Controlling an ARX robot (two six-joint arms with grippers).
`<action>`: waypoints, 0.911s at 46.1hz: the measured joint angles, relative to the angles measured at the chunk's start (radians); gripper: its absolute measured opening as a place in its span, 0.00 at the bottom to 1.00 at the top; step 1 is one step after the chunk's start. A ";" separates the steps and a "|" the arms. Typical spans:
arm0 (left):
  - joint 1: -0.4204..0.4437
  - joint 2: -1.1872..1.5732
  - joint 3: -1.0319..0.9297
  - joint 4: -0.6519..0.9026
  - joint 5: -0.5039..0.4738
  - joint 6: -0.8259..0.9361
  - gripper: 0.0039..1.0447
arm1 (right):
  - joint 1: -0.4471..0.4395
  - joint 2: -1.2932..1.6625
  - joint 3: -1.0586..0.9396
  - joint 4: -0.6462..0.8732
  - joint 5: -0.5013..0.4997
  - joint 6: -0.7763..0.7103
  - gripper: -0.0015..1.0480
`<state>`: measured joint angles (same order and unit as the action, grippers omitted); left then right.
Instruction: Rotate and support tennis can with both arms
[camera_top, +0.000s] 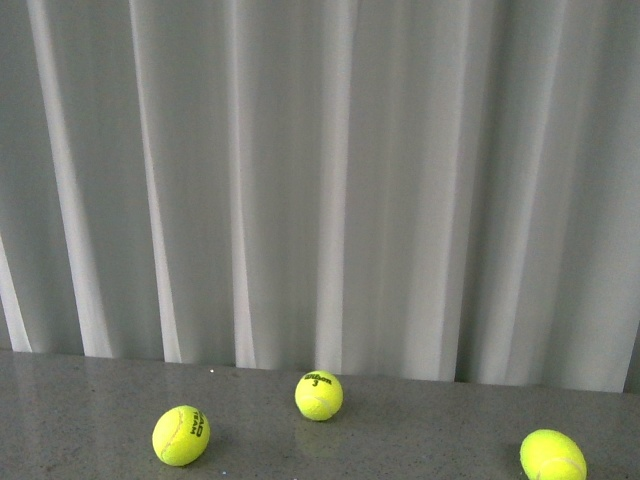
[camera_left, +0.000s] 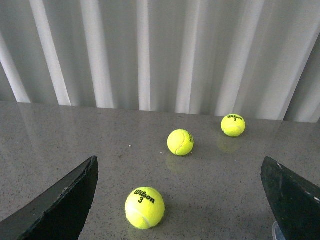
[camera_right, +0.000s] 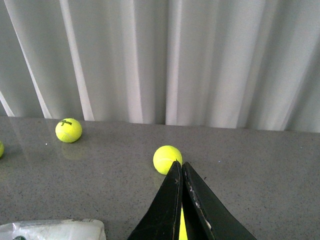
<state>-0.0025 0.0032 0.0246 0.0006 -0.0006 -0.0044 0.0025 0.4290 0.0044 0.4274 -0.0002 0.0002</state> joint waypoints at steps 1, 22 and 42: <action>0.000 0.000 0.000 0.000 0.000 0.000 0.94 | 0.000 -0.015 0.000 -0.014 0.000 0.000 0.03; 0.000 0.000 0.000 0.000 0.000 0.000 0.94 | 0.000 -0.218 0.000 -0.213 -0.001 0.000 0.03; 0.000 -0.001 0.000 0.000 0.000 0.000 0.94 | 0.000 -0.424 0.000 -0.425 -0.002 0.000 0.03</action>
<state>-0.0025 0.0021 0.0246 0.0006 -0.0002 -0.0044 0.0025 0.0051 0.0048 0.0025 -0.0021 -0.0002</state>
